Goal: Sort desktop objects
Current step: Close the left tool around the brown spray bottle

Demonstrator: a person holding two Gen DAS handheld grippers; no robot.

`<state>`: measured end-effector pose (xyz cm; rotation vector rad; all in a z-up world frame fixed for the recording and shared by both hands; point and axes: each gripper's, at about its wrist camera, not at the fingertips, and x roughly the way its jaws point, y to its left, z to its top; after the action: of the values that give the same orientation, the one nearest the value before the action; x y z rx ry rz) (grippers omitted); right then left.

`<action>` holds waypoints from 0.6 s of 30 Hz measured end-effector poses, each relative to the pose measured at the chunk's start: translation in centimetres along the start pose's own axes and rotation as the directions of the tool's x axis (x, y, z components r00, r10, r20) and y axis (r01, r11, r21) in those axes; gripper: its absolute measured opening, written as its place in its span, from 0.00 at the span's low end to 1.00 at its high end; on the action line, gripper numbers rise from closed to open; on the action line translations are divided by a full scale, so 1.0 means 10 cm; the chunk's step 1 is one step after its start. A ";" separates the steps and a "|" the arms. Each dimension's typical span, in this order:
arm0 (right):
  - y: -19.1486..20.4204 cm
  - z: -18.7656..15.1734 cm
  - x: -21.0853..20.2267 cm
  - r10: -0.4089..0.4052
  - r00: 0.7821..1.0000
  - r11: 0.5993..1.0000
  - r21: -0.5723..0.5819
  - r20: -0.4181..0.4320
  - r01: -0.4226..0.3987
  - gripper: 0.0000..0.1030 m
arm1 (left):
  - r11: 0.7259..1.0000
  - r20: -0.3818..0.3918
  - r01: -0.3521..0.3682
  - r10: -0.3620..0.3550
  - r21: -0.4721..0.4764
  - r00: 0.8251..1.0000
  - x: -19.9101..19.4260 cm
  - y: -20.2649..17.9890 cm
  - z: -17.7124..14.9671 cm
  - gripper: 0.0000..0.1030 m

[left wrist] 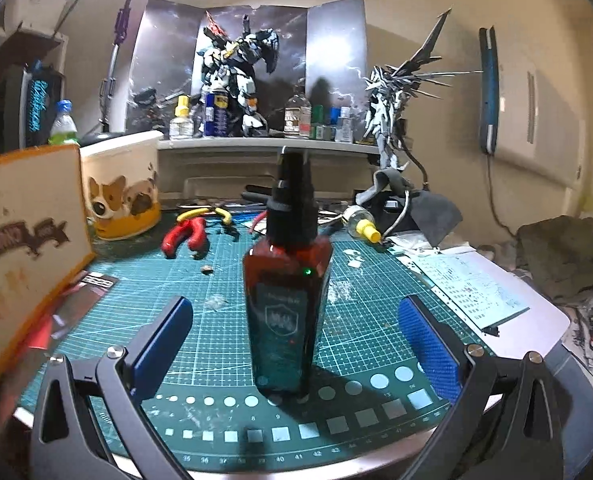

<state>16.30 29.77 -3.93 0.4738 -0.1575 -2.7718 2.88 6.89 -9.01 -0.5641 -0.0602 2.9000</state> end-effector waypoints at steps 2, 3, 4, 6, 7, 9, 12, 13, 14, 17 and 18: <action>0.01 -0.05 -0.01 -0.004 1.000 1.000 -0.003 -0.009 0.004 0.96 | 1.000 -0.005 0.014 -0.014 -0.011 1.000 0.05 0.05 -0.04 1.00; 0.02 -0.07 -0.01 -0.002 1.000 1.000 -0.006 -0.011 0.002 0.96 | 1.000 -0.010 0.019 -0.019 -0.011 1.000 0.07 0.07 -0.05 1.00; 0.02 -0.08 0.00 -0.001 1.000 1.000 -0.006 -0.015 0.001 0.96 | 1.000 -0.013 0.024 -0.024 -0.002 1.000 0.09 0.06 -0.05 1.00; 0.02 -0.10 0.00 0.001 1.000 1.000 -0.004 -0.022 -0.001 0.96 | 0.999 -0.006 0.037 -0.037 0.020 0.999 0.11 0.03 -0.05 1.00; 0.02 -0.11 0.01 0.003 1.000 1.000 0.000 -0.026 -0.003 0.96 | 0.998 0.001 0.048 -0.048 0.031 0.999 0.11 0.01 -0.05 1.00; 0.00 -0.12 0.02 0.007 0.999 1.000 0.008 -0.031 -0.007 0.96 | 0.996 0.012 0.069 -0.069 0.050 0.998 0.11 -0.04 -0.04 1.00; 0.01 -0.11 0.04 0.011 0.999 1.000 0.008 -0.036 -0.010 0.96 | 0.995 0.011 0.083 -0.084 0.058 0.996 0.13 -0.09 -0.04 0.93; 0.01 -0.11 0.04 0.012 0.999 1.000 0.006 -0.038 -0.012 0.96 | 0.995 0.006 0.077 -0.077 0.060 0.997 0.14 -0.10 -0.04 0.78; 0.02 -0.12 0.04 0.014 0.999 1.000 0.004 -0.039 -0.014 0.96 | 0.996 -0.002 0.058 -0.058 0.063 0.998 0.15 -0.10 -0.04 0.67; 0.05 -0.12 0.04 0.024 0.999 1.000 -0.007 -0.044 -0.025 0.96 | 0.998 -0.026 0.020 -0.018 0.052 0.999 0.20 -0.06 -0.02 0.40; 0.05 -0.12 0.05 0.027 0.999 1.000 -0.008 -0.046 -0.027 0.96 | 0.999 -0.032 0.026 -0.024 0.044 0.999 0.21 -0.04 -0.01 0.39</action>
<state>16.44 29.05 -5.11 0.5284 -0.1404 -2.7316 1.13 7.72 -9.85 -0.5962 0.0009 2.8600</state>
